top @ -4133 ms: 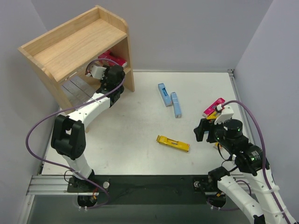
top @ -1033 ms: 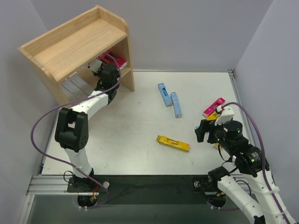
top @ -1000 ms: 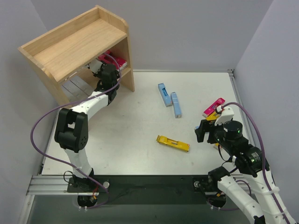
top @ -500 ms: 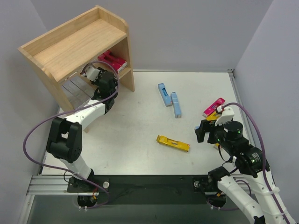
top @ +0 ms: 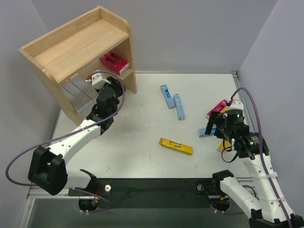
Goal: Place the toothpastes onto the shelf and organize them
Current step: Adjust the toothpaste on the shelf, then pick up the toothpaste from the center of the board.
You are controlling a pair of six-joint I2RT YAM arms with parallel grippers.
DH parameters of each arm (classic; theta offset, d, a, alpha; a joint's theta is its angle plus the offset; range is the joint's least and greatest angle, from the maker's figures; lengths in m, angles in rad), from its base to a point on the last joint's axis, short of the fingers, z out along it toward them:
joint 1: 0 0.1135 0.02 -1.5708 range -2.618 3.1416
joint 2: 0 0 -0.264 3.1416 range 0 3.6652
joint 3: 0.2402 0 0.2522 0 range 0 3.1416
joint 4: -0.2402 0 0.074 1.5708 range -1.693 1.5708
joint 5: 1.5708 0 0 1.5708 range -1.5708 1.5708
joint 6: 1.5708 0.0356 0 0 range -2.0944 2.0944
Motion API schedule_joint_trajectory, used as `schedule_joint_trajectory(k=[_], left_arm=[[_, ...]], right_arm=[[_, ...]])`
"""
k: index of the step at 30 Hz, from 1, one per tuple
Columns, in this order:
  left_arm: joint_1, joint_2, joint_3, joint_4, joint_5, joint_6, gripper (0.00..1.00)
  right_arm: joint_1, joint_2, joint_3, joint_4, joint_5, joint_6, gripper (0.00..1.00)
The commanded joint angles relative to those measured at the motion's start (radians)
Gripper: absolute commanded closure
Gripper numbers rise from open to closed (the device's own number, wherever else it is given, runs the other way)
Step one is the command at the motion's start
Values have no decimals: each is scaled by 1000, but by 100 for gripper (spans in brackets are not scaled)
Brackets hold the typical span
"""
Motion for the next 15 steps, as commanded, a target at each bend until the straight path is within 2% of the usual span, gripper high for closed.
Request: schedule_joint_trajectory(k=[1,5,9,15], left_arm=[[-79,-104,-41,15,208,256,48],[-140,-167,-105,23,368,419,41],[-175,-239,-159,2,469,510,31],[-192,-352,-297,-20,534,594,16]], right_arm=[[-107,113,58,-49,40,101,19],[-194,237,102,-11,52,160,19],[-331,404,141,81,11,221,17],[-423,686,311,172,35,230,15]])
